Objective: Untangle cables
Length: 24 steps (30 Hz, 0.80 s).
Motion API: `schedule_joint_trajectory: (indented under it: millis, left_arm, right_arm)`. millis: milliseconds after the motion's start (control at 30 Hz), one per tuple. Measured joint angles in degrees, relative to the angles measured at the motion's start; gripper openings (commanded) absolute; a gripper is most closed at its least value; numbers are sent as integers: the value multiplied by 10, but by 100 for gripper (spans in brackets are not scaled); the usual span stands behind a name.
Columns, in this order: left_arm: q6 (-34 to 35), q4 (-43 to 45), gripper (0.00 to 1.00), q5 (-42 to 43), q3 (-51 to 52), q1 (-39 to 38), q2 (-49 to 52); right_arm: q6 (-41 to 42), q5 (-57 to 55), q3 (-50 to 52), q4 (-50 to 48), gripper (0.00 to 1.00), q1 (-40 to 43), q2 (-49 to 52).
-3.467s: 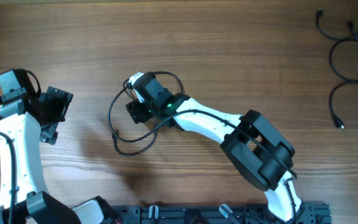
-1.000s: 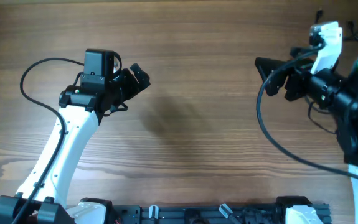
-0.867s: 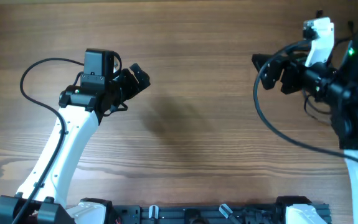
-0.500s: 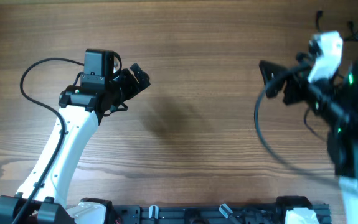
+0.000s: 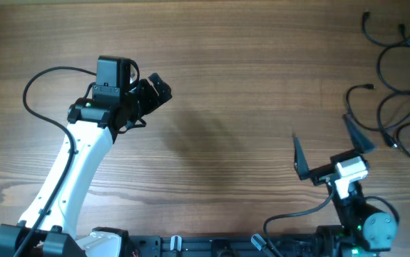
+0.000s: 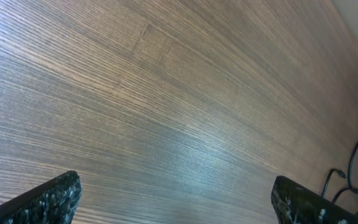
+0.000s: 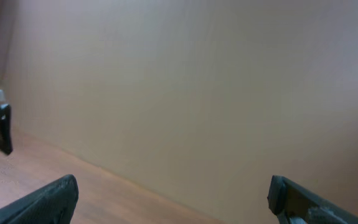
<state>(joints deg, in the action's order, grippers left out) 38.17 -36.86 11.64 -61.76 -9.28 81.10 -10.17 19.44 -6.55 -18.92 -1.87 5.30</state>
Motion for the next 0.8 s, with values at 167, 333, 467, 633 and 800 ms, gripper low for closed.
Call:
schedule_joint_trajectory:
  millis: [167,333,467,633,800]
  left_arm:
    - [0,0,100,0,0,0,0]
    - [0,0,100,0,0,0,0]
    - [0,0,100,0,0,0,0]
    - [0,0,100,0,0,0,0]
    - [0,0,100,0,0,0,0]
  right_arm:
    - [13,0,54,22,100,-19,-39]
    - [31,0,62,173,100,-20,-44]
    - [31,0,62,176,100,-20,-44]
    - [31,0,62,176,100,-20,-44]
    - [31,0,62,176,100,-20,-44]
